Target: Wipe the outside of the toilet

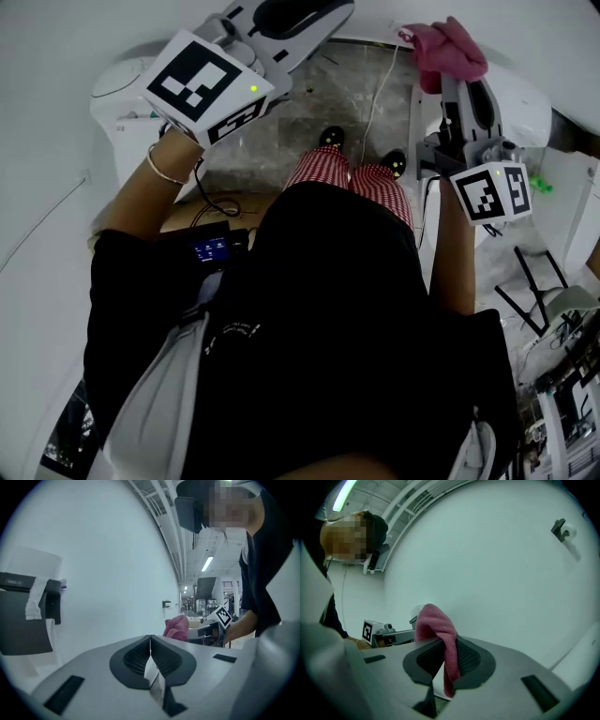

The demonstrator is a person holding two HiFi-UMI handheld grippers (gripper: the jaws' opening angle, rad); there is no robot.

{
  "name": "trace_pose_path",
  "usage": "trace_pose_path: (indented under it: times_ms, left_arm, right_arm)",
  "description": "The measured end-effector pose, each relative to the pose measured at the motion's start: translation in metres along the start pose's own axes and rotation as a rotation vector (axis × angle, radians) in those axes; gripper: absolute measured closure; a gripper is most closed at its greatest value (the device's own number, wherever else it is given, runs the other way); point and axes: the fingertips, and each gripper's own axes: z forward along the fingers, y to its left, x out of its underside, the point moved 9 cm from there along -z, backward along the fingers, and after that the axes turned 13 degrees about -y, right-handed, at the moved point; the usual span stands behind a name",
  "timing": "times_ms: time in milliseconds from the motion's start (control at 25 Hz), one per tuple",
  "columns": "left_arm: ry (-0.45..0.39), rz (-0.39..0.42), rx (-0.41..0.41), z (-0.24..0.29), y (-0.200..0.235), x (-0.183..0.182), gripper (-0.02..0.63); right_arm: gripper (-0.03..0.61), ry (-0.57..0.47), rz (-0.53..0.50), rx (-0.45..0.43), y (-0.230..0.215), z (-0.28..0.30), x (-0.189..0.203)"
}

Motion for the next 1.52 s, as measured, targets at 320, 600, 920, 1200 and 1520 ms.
trace_pose_path:
  times_ms: [320,600,920,1200,1520]
  left_arm:
    - [-0.030,0.054,-0.103,0.020,-0.029,-0.018,0.603]
    - [-0.041,0.040,-0.170,0.039,-0.068,-0.020,0.603]
    - [-0.074,0.083,-0.166,0.077,-0.141,-0.034,0.603]
    - [-0.095,0.131,-0.182,0.090,-0.205,-0.048,0.603]
    - [-0.092,0.111,-0.217,0.082,-0.257,-0.039,0.603]
  right_arm:
    - [0.518,0.006,0.035,-0.085,-0.019,-0.019,-0.028]
    - [0.518,0.018,0.038,-0.127,-0.040,-0.055,-0.054]
    - [0.518,0.006,0.032,-0.166,-0.054,-0.118,-0.085]
    - [0.518,0.015,0.020,-0.214,-0.055,-0.167,-0.107]
    - [0.518,0.019,0.011,-0.231,-0.050,-0.212,-0.118]
